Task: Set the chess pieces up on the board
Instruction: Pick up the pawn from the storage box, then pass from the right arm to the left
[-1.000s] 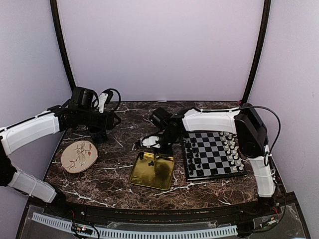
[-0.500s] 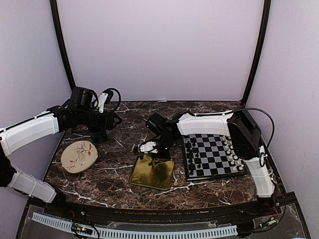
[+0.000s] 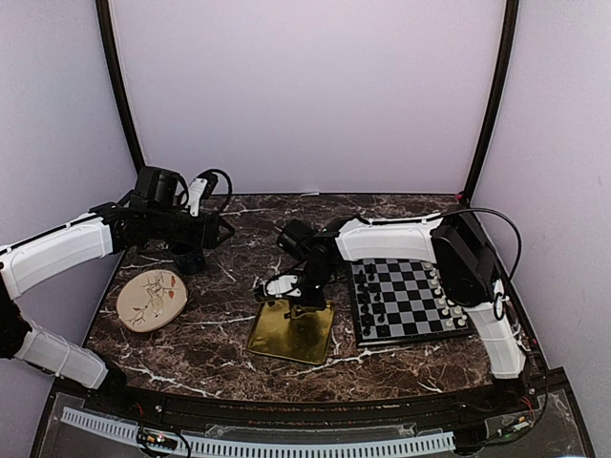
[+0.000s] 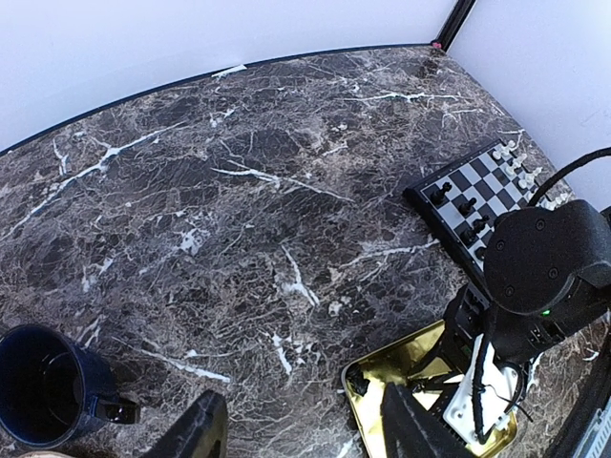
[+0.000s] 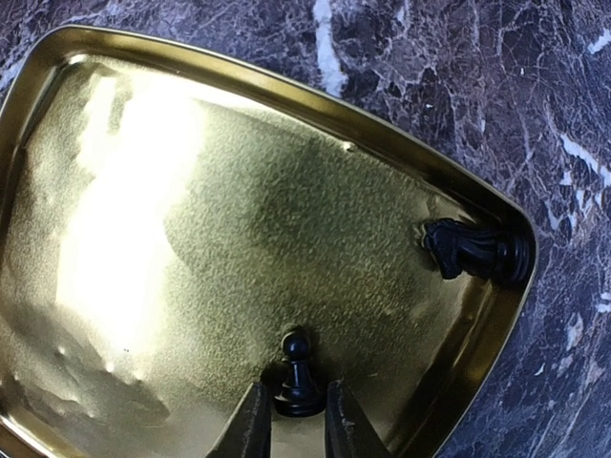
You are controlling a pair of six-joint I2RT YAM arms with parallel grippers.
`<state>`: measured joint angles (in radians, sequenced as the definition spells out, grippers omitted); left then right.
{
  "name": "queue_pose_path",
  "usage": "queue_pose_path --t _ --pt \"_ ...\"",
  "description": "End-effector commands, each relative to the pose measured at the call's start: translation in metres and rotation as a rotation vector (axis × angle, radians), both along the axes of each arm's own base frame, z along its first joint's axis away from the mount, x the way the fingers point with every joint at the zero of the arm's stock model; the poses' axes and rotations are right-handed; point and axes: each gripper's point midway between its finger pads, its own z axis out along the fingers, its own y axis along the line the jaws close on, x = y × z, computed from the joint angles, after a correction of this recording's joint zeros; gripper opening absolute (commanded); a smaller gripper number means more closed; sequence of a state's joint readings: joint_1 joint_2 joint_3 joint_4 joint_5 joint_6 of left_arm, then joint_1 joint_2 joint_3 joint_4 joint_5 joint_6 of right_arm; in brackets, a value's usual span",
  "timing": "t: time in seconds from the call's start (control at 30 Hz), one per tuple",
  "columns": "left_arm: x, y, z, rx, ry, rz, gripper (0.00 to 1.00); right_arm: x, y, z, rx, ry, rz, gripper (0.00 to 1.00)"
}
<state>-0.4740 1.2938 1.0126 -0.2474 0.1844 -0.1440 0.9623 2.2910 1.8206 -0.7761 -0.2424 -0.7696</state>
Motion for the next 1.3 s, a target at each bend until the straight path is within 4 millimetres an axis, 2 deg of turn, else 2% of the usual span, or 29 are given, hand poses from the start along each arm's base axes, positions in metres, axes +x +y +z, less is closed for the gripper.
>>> queue_pose_path --t 0.0,0.1,0.23,0.4,0.53,0.7,0.8,0.9,1.07,1.27 --pt "-0.002 -0.001 0.004 -0.027 -0.007 -0.006 0.57 -0.005 0.005 -0.004 -0.008 0.018 0.011 0.20" --pt "-0.002 -0.002 0.002 -0.027 -0.002 -0.012 0.57 -0.004 0.004 -0.005 -0.013 0.018 0.002 0.16" --pt "-0.001 -0.003 -0.001 -0.028 0.011 -0.012 0.57 -0.005 0.003 0.005 -0.004 0.022 -0.021 0.13" --pt "0.000 -0.006 -0.008 -0.046 0.035 -0.008 0.57 -0.005 0.000 0.053 0.110 0.019 -0.066 0.11" --pt "0.001 -0.015 -0.012 -0.115 0.081 -0.008 0.57 -0.001 -0.015 0.092 0.203 0.064 -0.128 0.10" --pt "-0.007 -0.045 -0.008 -0.384 0.193 -0.052 0.51 0.015 -0.040 0.135 0.333 0.120 -0.240 0.10" --pt "-0.012 -0.061 -0.009 -0.554 0.254 -0.067 0.47 0.030 -0.059 0.155 0.401 0.131 -0.325 0.10" --pt "-0.015 -0.081 -0.009 -0.624 0.282 -0.101 0.46 0.043 -0.076 0.169 0.444 0.116 -0.383 0.11" --pt "-0.021 -0.120 -0.009 -0.690 0.327 -0.173 0.47 0.050 -0.096 0.179 0.481 0.090 -0.433 0.11" --pt "-0.030 -0.165 -0.006 -0.759 0.381 -0.264 0.49 0.046 -0.101 0.183 0.506 0.110 -0.444 0.11"
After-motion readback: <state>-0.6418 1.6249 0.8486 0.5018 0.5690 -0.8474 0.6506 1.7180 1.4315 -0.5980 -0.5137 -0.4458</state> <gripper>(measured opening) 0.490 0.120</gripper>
